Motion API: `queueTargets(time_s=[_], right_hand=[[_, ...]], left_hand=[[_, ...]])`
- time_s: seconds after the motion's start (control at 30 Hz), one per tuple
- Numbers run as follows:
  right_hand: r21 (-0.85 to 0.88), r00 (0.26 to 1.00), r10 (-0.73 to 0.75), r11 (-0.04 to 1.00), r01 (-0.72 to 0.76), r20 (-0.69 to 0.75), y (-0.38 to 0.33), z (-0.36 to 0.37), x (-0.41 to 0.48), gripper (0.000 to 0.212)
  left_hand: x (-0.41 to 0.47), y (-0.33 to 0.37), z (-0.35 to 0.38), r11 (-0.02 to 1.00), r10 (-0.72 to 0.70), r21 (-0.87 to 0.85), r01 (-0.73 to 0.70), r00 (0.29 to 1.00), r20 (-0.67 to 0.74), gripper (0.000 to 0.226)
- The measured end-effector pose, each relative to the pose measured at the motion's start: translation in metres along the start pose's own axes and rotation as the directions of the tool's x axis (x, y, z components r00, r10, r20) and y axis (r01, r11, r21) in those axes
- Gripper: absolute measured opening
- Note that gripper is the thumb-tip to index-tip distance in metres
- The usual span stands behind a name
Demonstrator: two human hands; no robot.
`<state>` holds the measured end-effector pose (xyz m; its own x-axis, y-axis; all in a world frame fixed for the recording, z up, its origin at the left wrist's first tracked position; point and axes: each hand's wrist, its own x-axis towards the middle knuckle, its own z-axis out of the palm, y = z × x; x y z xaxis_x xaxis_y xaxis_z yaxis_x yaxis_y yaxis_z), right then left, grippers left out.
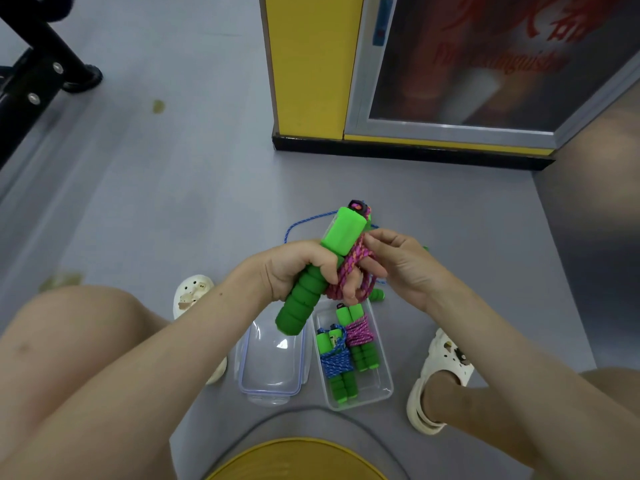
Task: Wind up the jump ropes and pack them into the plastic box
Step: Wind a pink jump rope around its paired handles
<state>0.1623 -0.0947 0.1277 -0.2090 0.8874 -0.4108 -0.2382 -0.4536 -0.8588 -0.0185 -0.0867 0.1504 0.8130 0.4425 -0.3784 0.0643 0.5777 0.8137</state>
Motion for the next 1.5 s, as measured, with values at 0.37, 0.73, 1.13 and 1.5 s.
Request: queueTargets(time_s=[0.37,0.73,1.13,1.5], right_hand=[[-0.353,1.000,0.007,0.936,-0.004,0.005,0.022,0.005,-0.005,0.015],[-0.631,0.996,0.068,0.776,-0.012,0.064,0.014,0.006,-0.007,0.010],[-0.542,1.000,-0.007,0.840,0.021,0.029,0.003,-0.001,-0.005,0.017],[-0.425,1.000,0.013,0.905,0.000,0.027,0.001,-0.003,-0.006,0.014]], left_hand=[[0.022,0.005,0.007,0.862,0.230,-0.404,-0.307,0.946,-0.228,0.062],[0.021,0.008,0.007,0.945,0.110,0.317,0.079,0.837,-0.536,0.031],[0.013,0.001,-0.005,0.747,-0.140,0.547,0.377,0.894,-0.425,0.027],[0.000,0.007,-0.006,0.961,-0.160,0.203,0.186,0.978,-0.138,0.029]])
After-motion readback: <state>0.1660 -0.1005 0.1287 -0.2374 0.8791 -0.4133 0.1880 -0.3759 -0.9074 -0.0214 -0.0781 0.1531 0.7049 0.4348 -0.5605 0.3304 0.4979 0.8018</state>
